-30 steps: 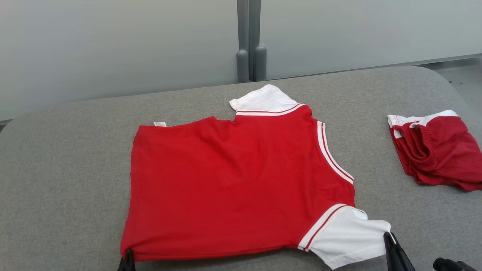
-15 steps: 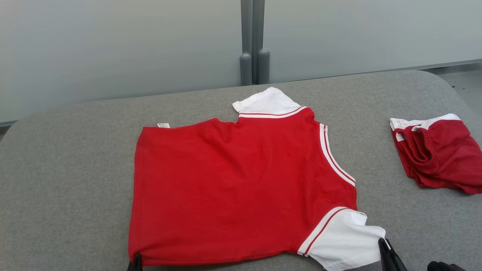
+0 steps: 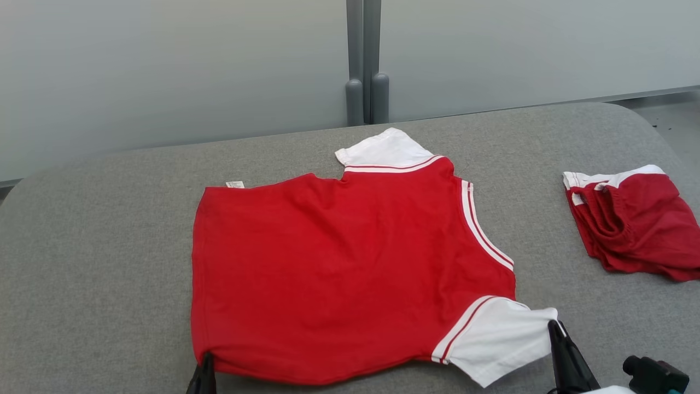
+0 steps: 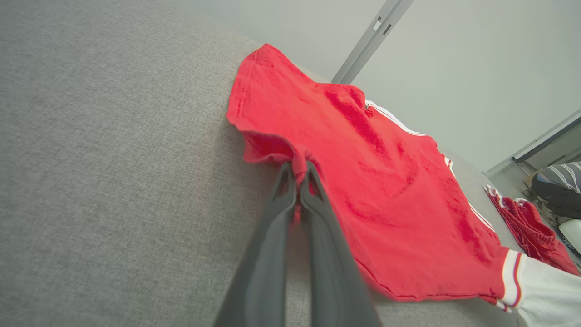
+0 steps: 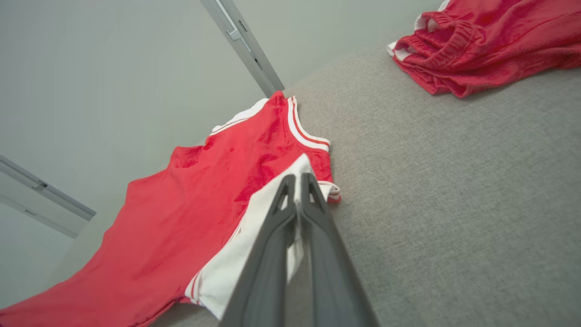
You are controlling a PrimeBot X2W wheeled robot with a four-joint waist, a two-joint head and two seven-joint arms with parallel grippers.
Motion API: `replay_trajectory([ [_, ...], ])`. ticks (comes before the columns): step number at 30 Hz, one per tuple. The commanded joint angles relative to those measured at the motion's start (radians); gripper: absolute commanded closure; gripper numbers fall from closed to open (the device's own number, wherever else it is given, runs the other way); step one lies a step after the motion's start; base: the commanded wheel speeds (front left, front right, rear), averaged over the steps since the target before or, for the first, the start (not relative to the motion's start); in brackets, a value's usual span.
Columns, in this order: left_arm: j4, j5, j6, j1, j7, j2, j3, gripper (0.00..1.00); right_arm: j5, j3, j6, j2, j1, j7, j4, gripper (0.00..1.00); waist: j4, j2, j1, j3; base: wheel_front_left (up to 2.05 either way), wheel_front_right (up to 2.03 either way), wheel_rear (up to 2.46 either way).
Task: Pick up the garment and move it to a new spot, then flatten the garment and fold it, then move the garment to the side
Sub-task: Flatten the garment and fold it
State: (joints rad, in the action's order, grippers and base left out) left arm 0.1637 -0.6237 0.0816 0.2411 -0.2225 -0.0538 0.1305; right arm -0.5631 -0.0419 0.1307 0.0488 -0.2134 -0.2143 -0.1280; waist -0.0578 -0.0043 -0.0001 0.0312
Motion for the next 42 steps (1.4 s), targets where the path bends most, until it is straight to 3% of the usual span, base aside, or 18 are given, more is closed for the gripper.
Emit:
replay_trajectory([
  [1,0.002,-0.013,0.005,-0.026,0.004,0.000,-0.005,1.00,-0.008,0.001,0.000,0.003,0.018,-0.003,-0.001,1.00,0.000,0.0043,0.0001,0.000,0.00,0.00,0.00],
  [7,0.053,-0.117,0.004,-0.118,0.030,0.002,-0.015,1.00,-0.012,0.014,0.000,0.003,0.111,0.007,-0.048,1.00,0.004,0.0043,0.0001,-0.004,0.00,0.00,0.00],
  [13,0.190,-0.184,-0.012,-0.245,0.029,0.001,-0.024,1.00,-0.009,0.016,0.000,0.003,0.249,0.009,-0.174,1.00,0.016,0.0043,0.0001,-0.014,0.00,0.00,0.00],
  [20,0.387,-0.174,-0.017,-0.385,0.000,0.001,-0.011,1.00,0.019,-0.018,0.000,0.003,0.440,0.002,-0.389,1.00,0.026,0.0043,0.0001,-0.031,0.00,0.00,0.00],
  [32,0.601,-0.139,0.000,-0.557,-0.030,0.001,0.021,1.00,0.039,-0.055,0.000,0.004,0.693,-0.038,-0.709,1.00,0.054,0.0043,0.0001,-0.080,0.00,0.00,0.00],
  [42,0.708,-0.126,0.011,-0.656,-0.039,0.001,0.040,1.00,0.020,-0.079,0.000,0.004,0.806,-0.052,-0.845,1.00,0.055,0.0043,0.0001,-0.108,0.00,0.00,0.00],
])
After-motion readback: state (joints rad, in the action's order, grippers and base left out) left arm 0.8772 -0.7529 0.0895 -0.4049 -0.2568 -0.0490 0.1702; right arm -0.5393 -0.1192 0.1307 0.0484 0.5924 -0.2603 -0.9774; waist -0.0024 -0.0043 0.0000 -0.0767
